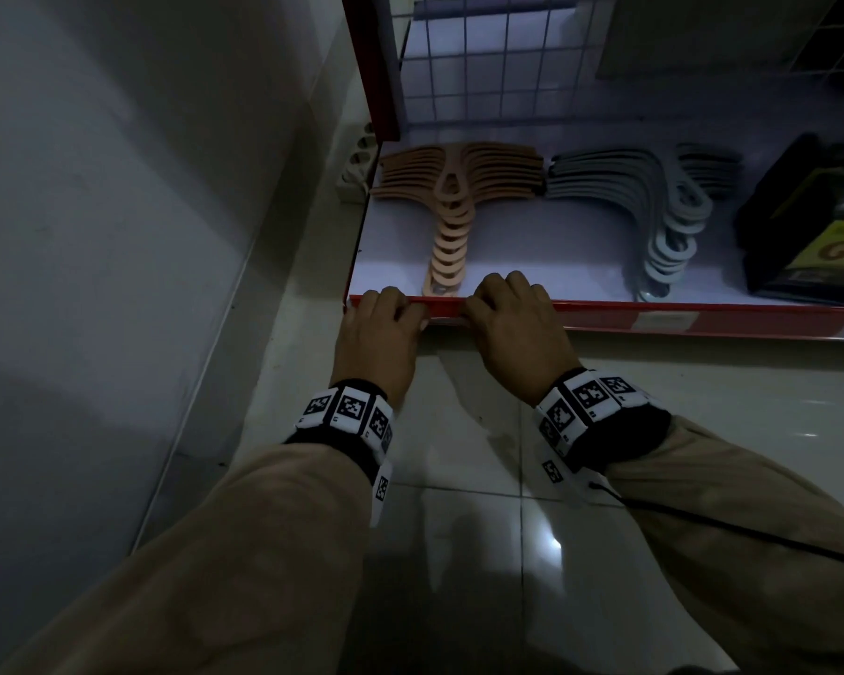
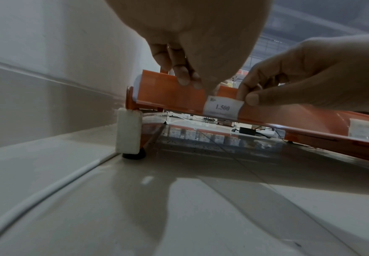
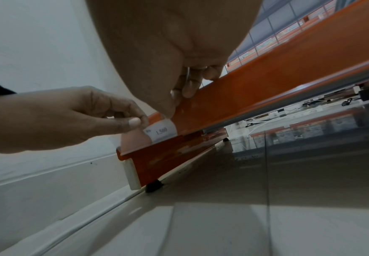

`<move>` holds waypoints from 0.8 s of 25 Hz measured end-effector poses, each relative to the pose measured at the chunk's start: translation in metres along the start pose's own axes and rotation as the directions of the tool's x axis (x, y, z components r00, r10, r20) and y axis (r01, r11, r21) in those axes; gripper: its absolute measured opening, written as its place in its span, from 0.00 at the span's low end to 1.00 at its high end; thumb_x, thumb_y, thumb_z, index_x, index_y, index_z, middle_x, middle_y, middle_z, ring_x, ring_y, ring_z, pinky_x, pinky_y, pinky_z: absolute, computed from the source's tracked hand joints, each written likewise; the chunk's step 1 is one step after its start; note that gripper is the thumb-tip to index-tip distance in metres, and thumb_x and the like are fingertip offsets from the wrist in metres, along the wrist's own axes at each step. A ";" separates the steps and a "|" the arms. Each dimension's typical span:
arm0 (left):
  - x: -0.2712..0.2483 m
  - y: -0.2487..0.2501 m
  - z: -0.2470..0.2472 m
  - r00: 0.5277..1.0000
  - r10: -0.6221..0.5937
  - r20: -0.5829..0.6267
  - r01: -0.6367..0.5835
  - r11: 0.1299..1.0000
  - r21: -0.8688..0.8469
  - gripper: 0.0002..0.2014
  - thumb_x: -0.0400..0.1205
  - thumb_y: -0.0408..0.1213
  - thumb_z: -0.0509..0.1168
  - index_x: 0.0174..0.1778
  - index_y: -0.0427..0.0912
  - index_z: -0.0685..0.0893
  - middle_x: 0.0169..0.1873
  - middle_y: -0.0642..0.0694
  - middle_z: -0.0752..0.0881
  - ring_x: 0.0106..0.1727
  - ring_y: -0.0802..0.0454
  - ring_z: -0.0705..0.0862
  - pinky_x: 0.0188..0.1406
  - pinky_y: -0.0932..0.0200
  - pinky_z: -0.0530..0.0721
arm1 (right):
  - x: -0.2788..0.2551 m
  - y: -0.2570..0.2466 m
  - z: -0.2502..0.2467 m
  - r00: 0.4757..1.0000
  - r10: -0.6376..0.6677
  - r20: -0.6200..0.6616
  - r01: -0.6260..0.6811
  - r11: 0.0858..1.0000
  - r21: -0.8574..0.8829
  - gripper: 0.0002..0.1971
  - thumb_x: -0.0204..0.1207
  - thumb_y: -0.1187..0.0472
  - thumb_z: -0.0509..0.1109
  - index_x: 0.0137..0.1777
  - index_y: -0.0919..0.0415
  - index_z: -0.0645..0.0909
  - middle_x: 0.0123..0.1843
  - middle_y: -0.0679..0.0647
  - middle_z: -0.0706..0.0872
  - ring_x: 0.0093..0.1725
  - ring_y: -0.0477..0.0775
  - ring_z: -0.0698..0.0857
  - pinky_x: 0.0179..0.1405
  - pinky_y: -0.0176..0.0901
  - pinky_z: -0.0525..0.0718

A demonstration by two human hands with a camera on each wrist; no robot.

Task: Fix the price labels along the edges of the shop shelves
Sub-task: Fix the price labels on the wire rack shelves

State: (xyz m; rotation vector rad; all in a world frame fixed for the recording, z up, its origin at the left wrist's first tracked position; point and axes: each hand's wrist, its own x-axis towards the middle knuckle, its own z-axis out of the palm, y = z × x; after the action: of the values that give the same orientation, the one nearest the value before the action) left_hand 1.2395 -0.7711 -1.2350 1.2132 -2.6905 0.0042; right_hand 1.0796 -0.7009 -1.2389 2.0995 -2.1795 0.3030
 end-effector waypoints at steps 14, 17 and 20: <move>-0.002 0.003 0.002 0.991 -0.073 -0.116 0.056 0.988 -0.145 0.07 0.78 0.32 0.67 0.50 0.37 0.81 0.51 0.37 0.80 0.51 0.38 0.78 0.49 0.47 0.76 | -0.016 0.016 0.005 0.982 0.015 -0.189 0.031 0.971 0.236 0.12 0.68 0.71 0.69 0.52 0.66 0.82 0.49 0.61 0.81 0.48 0.63 0.76 0.45 0.47 0.75; -0.003 0.006 0.001 0.985 -0.095 -0.142 0.078 0.989 -0.127 0.10 0.74 0.28 0.69 0.50 0.36 0.81 0.53 0.36 0.80 0.53 0.36 0.78 0.49 0.46 0.76 | -0.019 0.022 0.002 0.983 0.051 -0.177 0.001 0.960 0.279 0.12 0.69 0.71 0.70 0.53 0.66 0.82 0.50 0.61 0.80 0.49 0.62 0.75 0.45 0.43 0.72; -0.005 0.012 -0.001 0.986 -0.145 -0.078 0.137 0.986 -0.096 0.11 0.78 0.34 0.67 0.56 0.40 0.80 0.56 0.39 0.80 0.57 0.39 0.76 0.54 0.46 0.74 | -0.025 0.033 -0.003 0.989 0.053 -0.140 -0.010 0.956 0.292 0.11 0.70 0.71 0.69 0.53 0.66 0.82 0.49 0.61 0.80 0.48 0.61 0.75 0.43 0.43 0.71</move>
State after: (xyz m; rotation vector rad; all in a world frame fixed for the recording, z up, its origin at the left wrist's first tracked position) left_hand 1.2335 -0.7592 -1.2342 1.3416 -2.4990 -0.0830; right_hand 1.0479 -0.6748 -1.2439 2.1021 -2.1966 0.8003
